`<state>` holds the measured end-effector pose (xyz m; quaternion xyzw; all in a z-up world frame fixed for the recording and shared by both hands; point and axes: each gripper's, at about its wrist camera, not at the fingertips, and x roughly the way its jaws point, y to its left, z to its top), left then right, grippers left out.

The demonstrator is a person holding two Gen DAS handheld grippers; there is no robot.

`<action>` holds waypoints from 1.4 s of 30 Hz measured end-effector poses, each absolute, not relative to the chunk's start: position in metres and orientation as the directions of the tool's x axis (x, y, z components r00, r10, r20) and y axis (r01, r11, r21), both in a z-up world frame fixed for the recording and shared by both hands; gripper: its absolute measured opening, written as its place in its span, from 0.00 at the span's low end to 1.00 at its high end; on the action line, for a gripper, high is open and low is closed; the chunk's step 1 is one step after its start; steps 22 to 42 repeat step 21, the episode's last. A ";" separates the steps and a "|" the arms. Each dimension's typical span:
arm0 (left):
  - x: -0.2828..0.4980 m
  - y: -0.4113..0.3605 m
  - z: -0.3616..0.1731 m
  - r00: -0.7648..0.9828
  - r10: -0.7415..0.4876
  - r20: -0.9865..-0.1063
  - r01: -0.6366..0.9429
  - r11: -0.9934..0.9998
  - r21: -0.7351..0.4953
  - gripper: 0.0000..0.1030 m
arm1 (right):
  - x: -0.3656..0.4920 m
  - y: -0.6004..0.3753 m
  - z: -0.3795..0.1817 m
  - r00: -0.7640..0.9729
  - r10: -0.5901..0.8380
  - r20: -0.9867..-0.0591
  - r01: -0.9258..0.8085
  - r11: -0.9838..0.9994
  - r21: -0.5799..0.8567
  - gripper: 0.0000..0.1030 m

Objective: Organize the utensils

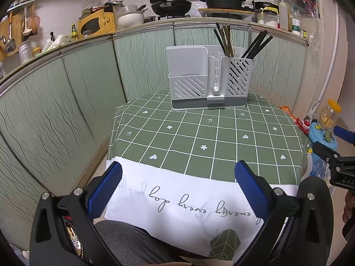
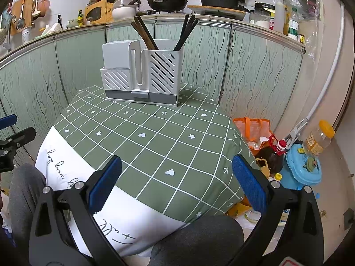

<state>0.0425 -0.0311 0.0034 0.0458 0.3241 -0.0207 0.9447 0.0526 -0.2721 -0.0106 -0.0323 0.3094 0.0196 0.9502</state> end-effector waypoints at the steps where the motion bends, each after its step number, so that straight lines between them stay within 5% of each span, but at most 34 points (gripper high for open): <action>1: 0.043 -0.031 0.003 0.789 -0.008 -0.614 0.068 0.995 0.074 0.96 | 0.053 -0.272 -0.011 0.808 0.018 -0.589 -0.058 0.997 -0.049 0.92; 42: 0.043 -0.029 0.002 0.784 -0.012 -0.620 0.079 0.994 0.081 0.96 | 0.051 -0.271 -0.014 0.803 0.023 -0.595 -0.061 0.997 -0.043 0.92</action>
